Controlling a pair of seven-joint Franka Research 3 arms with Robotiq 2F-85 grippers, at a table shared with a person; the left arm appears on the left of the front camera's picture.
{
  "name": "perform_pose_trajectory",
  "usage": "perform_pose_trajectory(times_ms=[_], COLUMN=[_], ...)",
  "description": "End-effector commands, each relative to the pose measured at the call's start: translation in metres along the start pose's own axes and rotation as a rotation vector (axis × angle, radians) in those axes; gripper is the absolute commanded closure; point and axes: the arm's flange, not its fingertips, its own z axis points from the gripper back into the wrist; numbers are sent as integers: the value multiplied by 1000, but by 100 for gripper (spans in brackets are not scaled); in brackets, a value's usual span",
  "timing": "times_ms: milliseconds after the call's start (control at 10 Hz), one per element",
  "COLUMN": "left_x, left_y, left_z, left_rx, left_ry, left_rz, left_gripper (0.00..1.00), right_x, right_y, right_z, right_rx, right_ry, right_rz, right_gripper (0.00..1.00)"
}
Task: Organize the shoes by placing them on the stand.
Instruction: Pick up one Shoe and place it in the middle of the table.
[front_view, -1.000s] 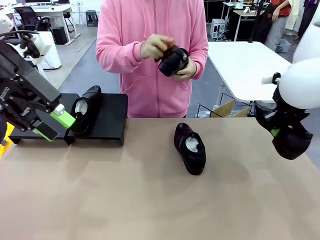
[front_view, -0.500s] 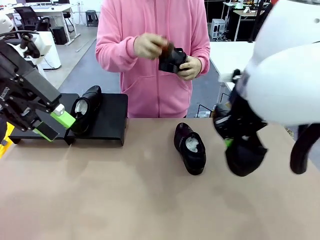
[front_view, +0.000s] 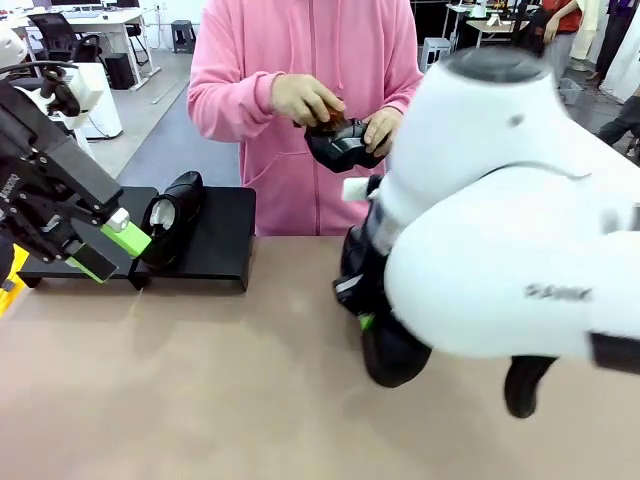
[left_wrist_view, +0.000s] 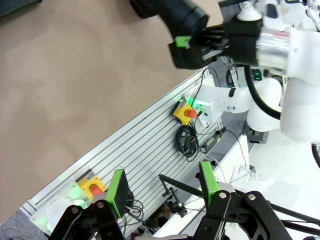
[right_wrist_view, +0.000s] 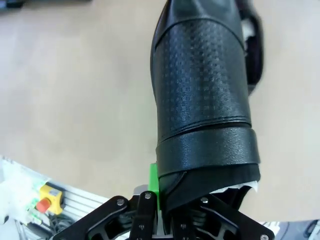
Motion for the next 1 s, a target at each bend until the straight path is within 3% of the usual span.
perform_pose_trajectory(times_ms=[0, 300, 600, 900], left_x=[-1, -1, -1, -1], left_y=[0, 0, 0, 0], left_z=[0, 0, 0, 0], left_rx=[-25, -25, -25, -25], left_ry=[-5, -5, -5, -5], left_rz=[-17, -17, -17, -17], left_gripper=[25, 25, 25, 25], right_x=[14, 17, 25, 38], right_y=[33, 70, 82, 80], right_z=[-22, -47, -82, -101], right_rx=[5, -5, 10, 20], right_ry=[60, 117, 227, 255], right_rz=[24, 80, 61, 12], right_gripper=[100, 100, 96, 59])
